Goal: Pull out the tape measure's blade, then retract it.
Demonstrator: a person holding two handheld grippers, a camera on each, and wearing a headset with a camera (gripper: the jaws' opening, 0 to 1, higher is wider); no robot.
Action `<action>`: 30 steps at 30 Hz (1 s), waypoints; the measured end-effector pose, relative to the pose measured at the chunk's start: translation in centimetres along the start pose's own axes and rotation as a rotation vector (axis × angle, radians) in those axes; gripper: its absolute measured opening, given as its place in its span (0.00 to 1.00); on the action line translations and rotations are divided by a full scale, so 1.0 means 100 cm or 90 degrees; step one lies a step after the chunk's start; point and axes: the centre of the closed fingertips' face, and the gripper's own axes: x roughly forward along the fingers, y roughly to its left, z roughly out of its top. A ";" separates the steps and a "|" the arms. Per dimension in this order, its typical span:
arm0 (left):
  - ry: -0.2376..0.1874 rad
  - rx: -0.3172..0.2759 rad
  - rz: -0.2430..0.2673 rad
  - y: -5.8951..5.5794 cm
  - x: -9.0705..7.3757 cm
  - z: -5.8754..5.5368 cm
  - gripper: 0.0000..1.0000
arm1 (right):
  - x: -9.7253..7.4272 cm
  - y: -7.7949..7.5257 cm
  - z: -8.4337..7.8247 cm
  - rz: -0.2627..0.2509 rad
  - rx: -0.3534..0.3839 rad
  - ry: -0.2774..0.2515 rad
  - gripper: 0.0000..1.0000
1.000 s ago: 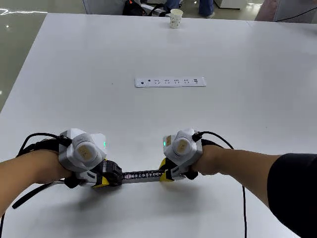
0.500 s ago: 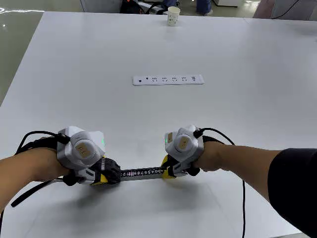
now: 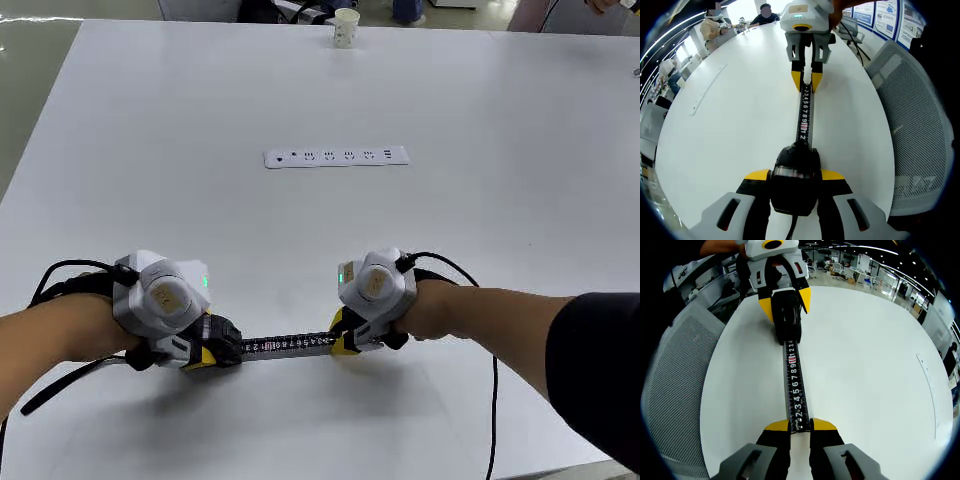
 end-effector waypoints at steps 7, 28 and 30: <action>0.001 0.000 0.000 -0.001 -0.001 0.000 0.30 | -0.002 0.000 -0.004 0.000 0.002 0.000 0.10; 0.003 0.000 0.003 0.002 -0.001 0.002 0.30 | -0.008 -0.002 -0.014 0.000 -0.009 0.008 0.10; 0.003 0.000 0.002 0.002 0.000 0.001 0.30 | -0.009 -0.002 -0.015 0.000 -0.010 0.010 0.10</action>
